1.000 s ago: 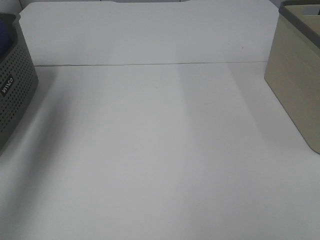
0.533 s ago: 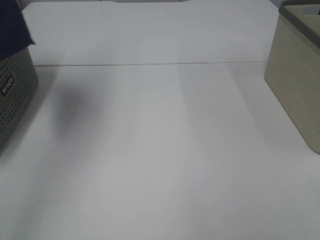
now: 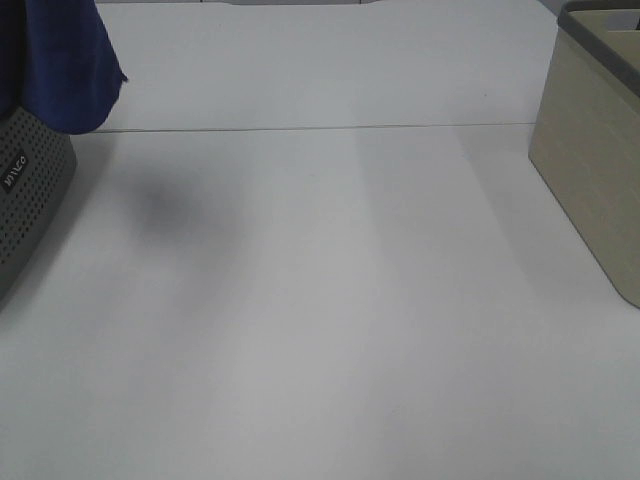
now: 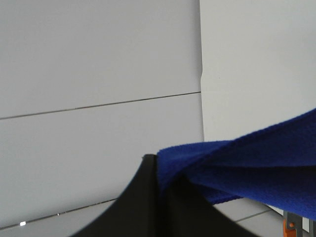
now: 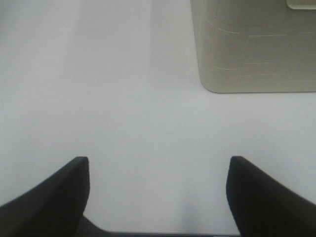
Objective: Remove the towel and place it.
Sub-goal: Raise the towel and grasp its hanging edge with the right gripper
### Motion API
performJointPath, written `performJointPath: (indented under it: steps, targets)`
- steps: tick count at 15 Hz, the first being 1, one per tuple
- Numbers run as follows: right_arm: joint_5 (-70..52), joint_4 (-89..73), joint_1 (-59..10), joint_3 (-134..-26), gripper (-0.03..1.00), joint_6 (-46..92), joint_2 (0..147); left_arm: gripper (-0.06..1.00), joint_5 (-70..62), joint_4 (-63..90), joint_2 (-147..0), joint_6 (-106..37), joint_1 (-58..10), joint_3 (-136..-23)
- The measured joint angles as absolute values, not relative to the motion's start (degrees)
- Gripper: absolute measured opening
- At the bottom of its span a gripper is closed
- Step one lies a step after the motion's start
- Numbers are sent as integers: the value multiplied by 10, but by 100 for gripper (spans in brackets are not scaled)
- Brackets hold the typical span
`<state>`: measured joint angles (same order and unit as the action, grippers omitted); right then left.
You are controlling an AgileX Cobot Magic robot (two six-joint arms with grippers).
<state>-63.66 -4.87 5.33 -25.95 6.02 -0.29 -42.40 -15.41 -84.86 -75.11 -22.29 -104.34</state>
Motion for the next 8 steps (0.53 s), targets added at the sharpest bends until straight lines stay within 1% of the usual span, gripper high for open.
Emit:
performJointPath:
  steps: [3, 4, 6, 7, 8]
  targets:
    - [-633, -50, 53, -260, 76, 60, -3, 0, -437, -154, -849, -768, -264, -1043]
    - [-596, -77, 53, -268, 76, 61, 6, 0, -439, -154, -849, -769, -283, -1043]
    - [-521, -127, 53, -268, 76, 89, 45, 0, -440, -155, -849, -769, -297, -1043]
    - [-469, -175, 53, -268, 76, 131, 79, 0, -440, -155, -849, -769, -306, -1043]
    - [-421, -237, 53, -268, 76, 202, 120, 0, -440, -155, -849, -769, -315, -1043]
